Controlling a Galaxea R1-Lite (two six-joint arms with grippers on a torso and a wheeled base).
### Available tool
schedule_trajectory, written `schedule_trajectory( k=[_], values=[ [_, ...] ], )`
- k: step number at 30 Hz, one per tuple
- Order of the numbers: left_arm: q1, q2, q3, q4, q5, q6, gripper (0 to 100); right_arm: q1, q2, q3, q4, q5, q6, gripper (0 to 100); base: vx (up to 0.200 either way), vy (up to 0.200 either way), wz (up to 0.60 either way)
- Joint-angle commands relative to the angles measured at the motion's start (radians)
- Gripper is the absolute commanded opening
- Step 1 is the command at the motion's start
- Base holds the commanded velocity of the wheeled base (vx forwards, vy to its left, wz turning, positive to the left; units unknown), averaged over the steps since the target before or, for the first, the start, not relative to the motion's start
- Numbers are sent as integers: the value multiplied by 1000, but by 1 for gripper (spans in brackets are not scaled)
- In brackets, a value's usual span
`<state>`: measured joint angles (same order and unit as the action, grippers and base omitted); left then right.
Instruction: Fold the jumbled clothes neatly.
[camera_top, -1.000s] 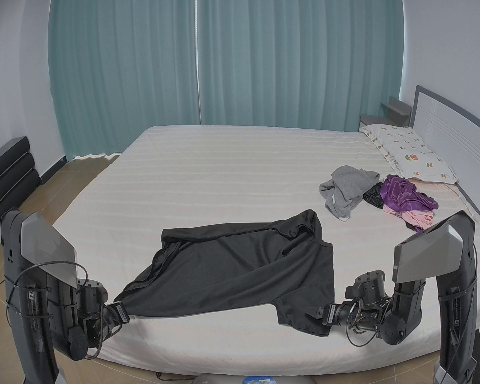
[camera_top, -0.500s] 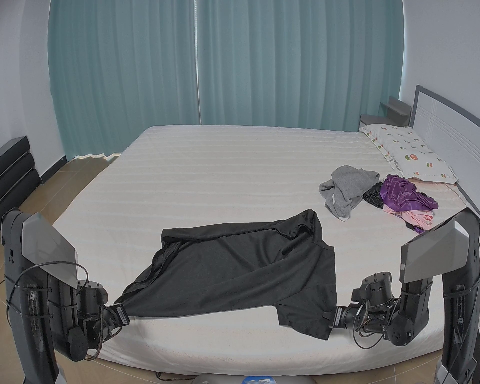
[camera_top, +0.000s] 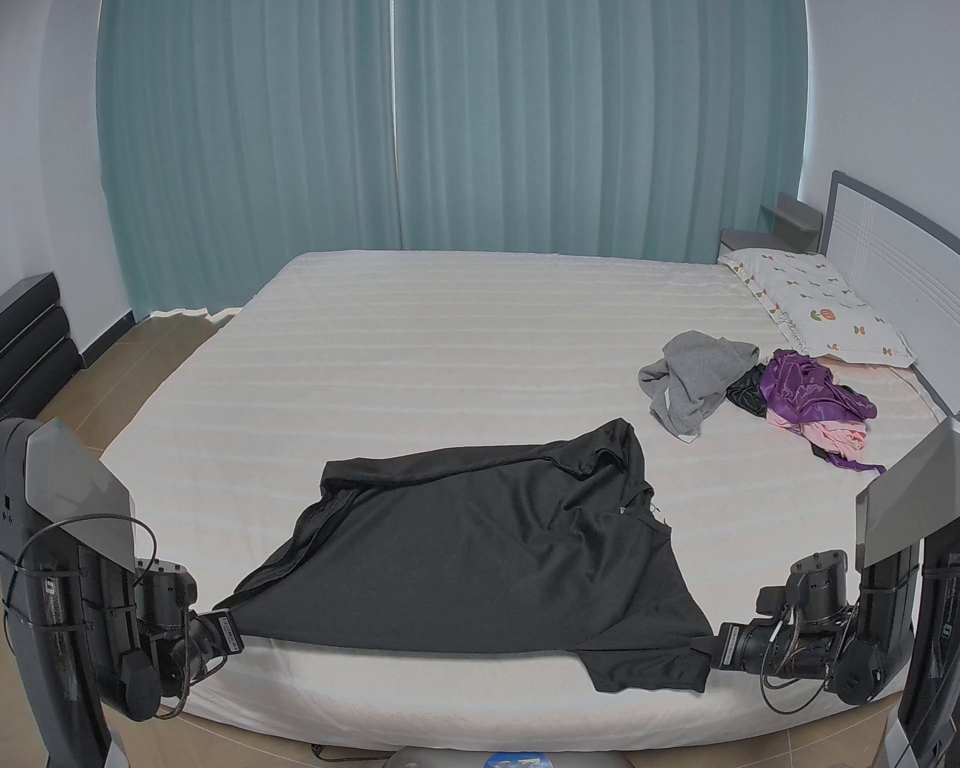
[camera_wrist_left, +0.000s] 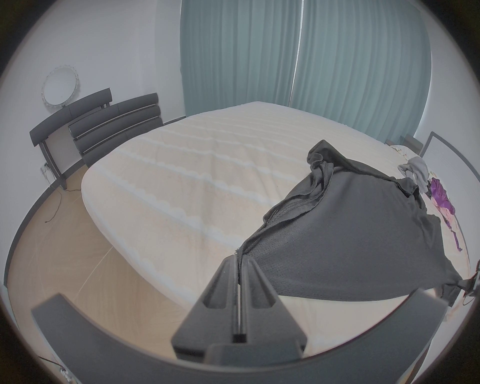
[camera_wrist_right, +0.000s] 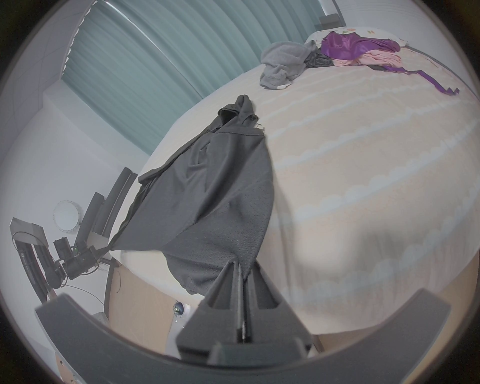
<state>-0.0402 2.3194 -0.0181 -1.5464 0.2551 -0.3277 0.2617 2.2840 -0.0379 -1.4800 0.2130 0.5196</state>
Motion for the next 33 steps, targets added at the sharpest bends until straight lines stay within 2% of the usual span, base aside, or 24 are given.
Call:
schedule_trajectory(
  k=[1,10,12,15,21,24,26,27,33],
  values=[
    [14,-49,18,66,1,10,0,-36,-35,38,43,3,-9,0,0,0,0],
    [14,-112,18,279,1,55,0,5,-126,38,302,6,-99,0,0,0,0],
    [14,-147,18,362,1,67,0,39,-141,38,383,5,-105,0,0,0,0],
    [11,-153,18,387,3,71,0,90,-146,38,451,0,-105,0,0,0,0],
    [8,-140,18,370,1,70,0,142,-101,38,415,-9,-93,0,0,0,0],
    [6,-138,18,348,-4,68,0,142,-72,38,389,-18,-92,0,0,0,0],
    [6,-133,18,327,-5,67,0,142,-21,38,323,-49,-90,0,0,0,0],
    [6,-132,18,324,-7,65,0,142,-9,38,303,-57,-87,100,0,0,0],
    [3,-132,18,304,-11,62,0,134,-31,38,195,-53,-32,100,0,0,0]
  ],
)
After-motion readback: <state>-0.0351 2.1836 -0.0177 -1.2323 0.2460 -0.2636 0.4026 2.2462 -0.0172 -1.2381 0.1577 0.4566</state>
